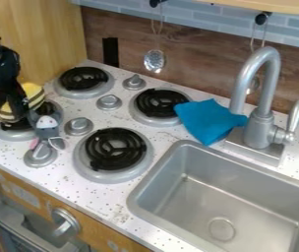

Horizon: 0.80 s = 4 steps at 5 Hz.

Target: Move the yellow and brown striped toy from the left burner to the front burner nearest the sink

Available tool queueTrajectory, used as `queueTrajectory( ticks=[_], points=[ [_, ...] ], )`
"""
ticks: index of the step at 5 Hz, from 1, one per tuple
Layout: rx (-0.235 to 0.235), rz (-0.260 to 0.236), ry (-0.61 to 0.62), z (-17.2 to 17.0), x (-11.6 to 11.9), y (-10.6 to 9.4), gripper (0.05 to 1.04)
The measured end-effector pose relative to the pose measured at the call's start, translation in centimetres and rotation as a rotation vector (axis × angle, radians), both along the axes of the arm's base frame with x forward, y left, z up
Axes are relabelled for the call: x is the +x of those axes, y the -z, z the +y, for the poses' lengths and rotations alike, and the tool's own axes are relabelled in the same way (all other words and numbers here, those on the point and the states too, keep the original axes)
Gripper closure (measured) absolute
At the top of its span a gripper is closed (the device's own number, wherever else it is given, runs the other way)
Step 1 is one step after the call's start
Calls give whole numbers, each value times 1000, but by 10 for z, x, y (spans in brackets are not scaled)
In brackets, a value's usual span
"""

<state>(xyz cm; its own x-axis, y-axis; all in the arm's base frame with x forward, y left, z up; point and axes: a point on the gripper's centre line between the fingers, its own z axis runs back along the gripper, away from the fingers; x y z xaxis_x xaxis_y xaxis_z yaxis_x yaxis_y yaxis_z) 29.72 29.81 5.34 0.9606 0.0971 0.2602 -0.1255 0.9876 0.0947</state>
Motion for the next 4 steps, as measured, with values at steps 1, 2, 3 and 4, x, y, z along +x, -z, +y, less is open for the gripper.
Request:
queueTrajectory(
  ticks=[1,2,3,4],
  points=[
    [-8,-20,-55,13,7,-3,82],
    [-16,-18,-94,26,17,0,82],
    [-9,12,-106,31,16,8,115],
    [10,14,-106,33,16,9,309]
  ],
)
